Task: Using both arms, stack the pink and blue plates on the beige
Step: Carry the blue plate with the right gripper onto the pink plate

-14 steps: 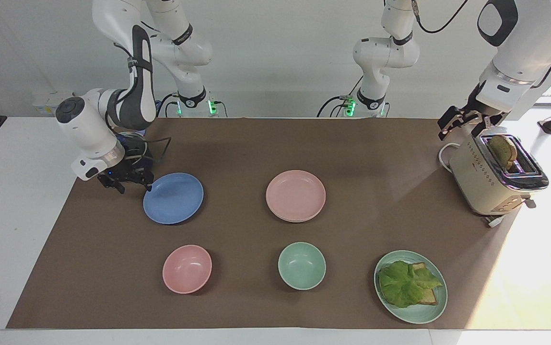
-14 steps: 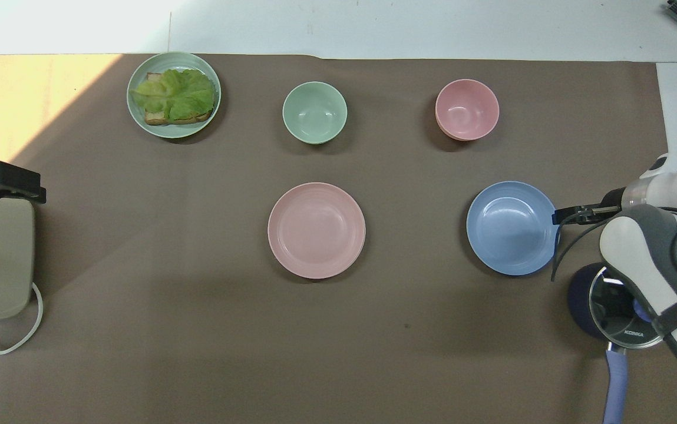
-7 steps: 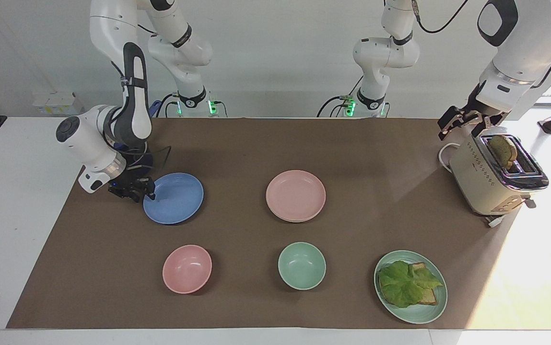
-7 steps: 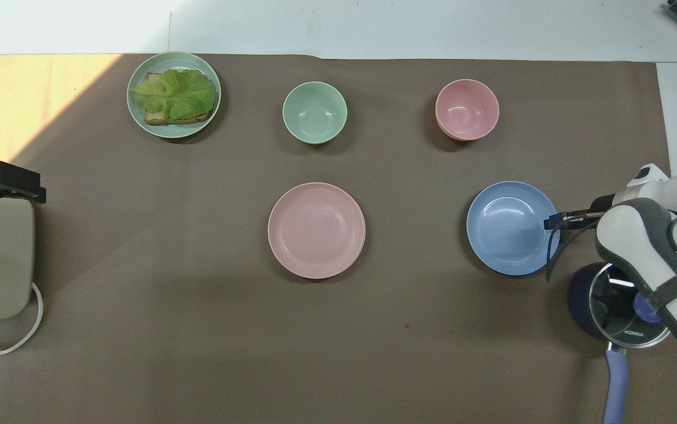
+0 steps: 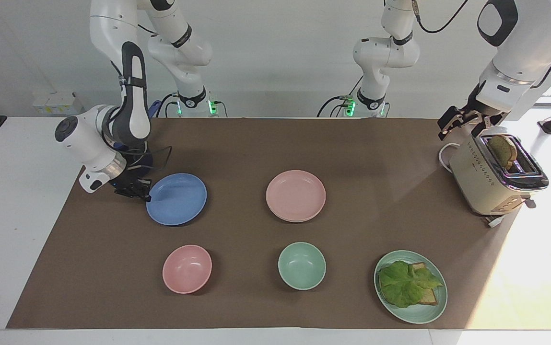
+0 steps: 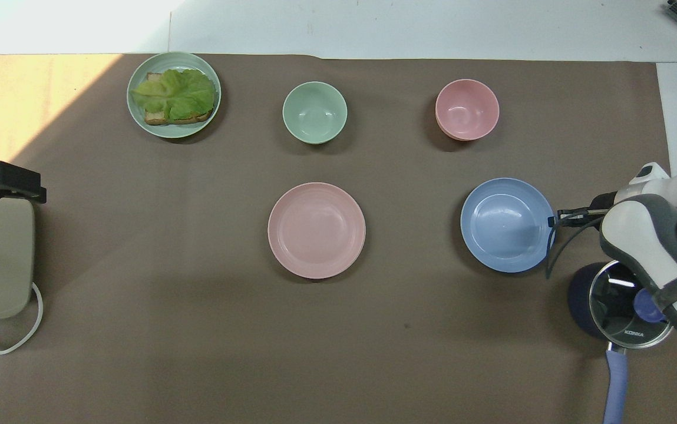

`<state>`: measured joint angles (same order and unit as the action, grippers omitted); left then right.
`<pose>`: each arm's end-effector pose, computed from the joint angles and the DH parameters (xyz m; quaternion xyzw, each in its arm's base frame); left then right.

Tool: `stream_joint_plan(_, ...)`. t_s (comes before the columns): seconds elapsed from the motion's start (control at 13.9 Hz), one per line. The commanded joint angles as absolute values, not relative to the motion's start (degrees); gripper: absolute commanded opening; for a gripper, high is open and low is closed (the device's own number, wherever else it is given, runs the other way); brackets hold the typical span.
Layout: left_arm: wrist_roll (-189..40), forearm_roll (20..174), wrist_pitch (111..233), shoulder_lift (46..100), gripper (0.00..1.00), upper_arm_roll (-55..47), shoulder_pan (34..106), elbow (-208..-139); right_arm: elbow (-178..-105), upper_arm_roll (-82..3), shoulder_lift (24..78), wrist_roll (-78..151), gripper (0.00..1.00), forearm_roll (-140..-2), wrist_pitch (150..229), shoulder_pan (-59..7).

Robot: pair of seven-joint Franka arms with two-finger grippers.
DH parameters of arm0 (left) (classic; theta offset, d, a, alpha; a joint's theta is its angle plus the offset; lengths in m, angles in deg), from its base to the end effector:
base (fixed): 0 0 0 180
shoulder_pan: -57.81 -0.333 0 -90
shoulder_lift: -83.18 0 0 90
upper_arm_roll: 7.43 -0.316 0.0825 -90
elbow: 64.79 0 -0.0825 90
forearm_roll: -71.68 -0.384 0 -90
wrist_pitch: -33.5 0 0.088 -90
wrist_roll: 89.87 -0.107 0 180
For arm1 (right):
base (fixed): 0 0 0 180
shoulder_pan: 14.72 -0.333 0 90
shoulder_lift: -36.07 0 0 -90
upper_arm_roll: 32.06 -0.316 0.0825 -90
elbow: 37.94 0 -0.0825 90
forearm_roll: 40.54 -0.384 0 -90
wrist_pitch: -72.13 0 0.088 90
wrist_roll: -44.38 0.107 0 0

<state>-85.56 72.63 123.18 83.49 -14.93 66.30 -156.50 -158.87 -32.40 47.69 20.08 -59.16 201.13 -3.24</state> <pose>0.5513 -0.0111 0.6129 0.9994 0.0290 -0.0154 0.0079 0.5564 -0.1006 0.3158 -0.9919 -0.0080 -0.0083 0.1266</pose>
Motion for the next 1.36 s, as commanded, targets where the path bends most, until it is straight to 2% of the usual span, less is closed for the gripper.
stream_joint_plan(0.0,-85.0,71.8,122.8,83.5,1.0,-14.9,66.4,-156.2,-157.2,-33.2,43.4,19.9,0.0,-60.8,196.2,-4.1)
stream_joint_plan(0.22,-85.0,71.8,122.8,83.5,1.0,-14.9,66.5,-156.2,-154.0,-33.9,42.5,31.0,0.0,-60.9,194.4,-10.3)
stream_joint_plan(0.43,-84.9,71.8,122.6,83.6,1.0,-14.9,66.4,-156.2,-154.2,-33.9,42.9,46.8,0.0,-59.8,200.0,-20.2)
stream_joint_plan(0.72,-84.9,71.8,122.7,83.6,1.0,-14.9,66.4,-156.3,-154.0,-33.9,46.8,59.1,0.0,-59.7,207.6,-30.1)
stream_joint_plan(1.01,-84.9,71.8,122.7,83.6,1.0,-14.9,66.4,-156.3,-154.1,-33.9,50.0,65.9,0.0,-59.8,212.1,-36.8)
stream_joint_plan(1.29,-84.9,71.8,122.7,83.6,1.0,-14.9,66.5,-156.3,-154.3,-33.8,50.3,67.8,0.0,-59.7,212.8,-39.2)
